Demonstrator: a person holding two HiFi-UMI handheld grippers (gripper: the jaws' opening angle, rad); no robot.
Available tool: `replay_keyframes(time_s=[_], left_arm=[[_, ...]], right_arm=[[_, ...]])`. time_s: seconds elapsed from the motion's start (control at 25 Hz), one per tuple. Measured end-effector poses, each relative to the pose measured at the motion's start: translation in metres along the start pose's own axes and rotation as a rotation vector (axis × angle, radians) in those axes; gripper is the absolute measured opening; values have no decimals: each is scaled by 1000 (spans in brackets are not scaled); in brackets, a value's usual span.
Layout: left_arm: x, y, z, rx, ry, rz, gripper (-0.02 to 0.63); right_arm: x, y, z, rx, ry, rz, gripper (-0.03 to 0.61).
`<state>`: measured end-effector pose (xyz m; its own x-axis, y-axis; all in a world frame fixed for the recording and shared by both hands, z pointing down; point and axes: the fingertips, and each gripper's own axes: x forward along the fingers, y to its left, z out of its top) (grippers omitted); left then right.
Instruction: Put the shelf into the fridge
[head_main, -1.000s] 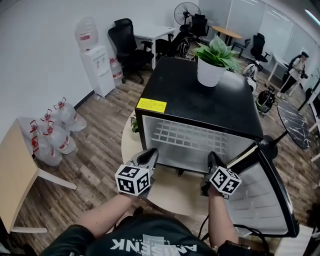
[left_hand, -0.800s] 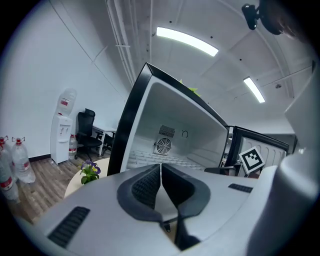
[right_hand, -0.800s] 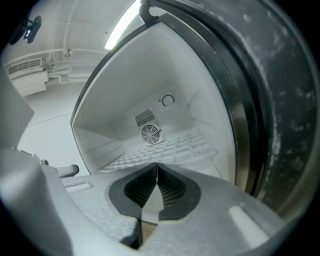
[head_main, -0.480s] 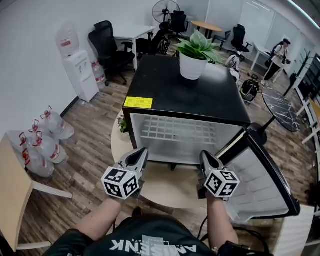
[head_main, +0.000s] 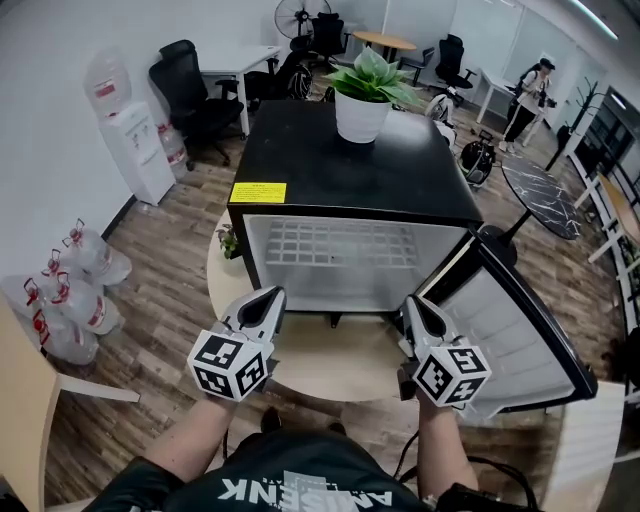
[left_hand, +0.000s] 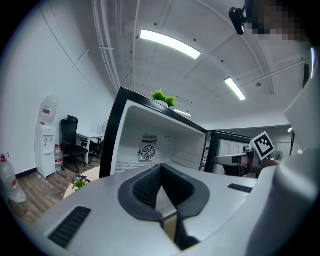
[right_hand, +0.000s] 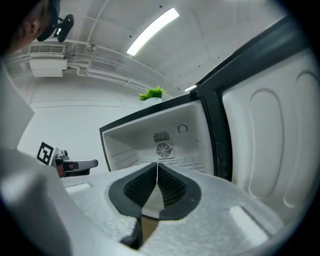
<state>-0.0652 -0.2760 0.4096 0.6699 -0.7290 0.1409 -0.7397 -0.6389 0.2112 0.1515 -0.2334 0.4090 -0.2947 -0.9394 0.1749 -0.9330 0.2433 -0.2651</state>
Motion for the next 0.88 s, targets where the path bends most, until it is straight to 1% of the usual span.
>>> replay_keyframes(time_s=[0.16,0.32,0.4,0.56,0.72,0.88], left_arm=[[-5,-9,6,4,-16,-22,2],[-9,-14,16,15,-44,-6,2],[-12,-19,21,22,-61,-13,2],[-17,-30,28,13,-76,-39,2],[-20,-34,30,25,-59,-21,2],[-21,-36,34,35,-67,-15,2]], right_arm=[[-17,16,10,-10,-20,44,9],[-34,30,23,-53,-36,75,9],[-42,37,30,-80,-43,87,9],[-53,40,37,-92,-57,77,8],[-59,42,38,-120,-55,71,6],[-61,43,41,-132,-64,78,6]])
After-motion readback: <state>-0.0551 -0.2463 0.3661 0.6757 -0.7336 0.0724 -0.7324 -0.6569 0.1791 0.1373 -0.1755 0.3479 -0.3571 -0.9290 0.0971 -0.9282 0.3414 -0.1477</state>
